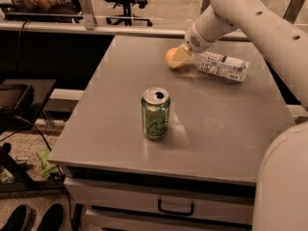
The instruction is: Move orange near blue plastic bottle
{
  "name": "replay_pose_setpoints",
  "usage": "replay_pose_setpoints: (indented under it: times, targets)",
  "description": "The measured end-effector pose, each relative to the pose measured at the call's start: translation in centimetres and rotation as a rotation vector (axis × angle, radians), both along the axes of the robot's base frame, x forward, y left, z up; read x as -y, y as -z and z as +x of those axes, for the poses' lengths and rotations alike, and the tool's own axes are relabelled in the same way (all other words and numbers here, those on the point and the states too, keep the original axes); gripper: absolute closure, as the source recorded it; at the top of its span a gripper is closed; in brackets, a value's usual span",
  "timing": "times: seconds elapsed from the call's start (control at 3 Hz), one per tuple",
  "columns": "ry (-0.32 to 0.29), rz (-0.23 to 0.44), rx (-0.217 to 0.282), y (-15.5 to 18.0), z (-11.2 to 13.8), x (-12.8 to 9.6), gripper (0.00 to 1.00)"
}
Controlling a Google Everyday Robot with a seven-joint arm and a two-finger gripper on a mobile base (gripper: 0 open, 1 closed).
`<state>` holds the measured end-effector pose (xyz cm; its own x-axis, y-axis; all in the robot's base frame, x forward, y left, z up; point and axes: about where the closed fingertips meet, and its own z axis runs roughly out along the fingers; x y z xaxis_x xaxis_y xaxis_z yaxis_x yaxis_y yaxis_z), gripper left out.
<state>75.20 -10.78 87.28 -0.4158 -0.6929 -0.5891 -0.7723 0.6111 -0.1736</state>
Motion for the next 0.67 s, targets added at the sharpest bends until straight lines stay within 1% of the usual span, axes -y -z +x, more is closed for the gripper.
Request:
replay_pose_setpoints:
  times: [0.33, 0.67]
  targets:
    - [-0.025, -0.036, 0.040, -0.48, 0.45, -0.26, 0.53]
    - [-0.043, -0.050, 0.056, -0.82, 0.99, -0.60, 0.30]
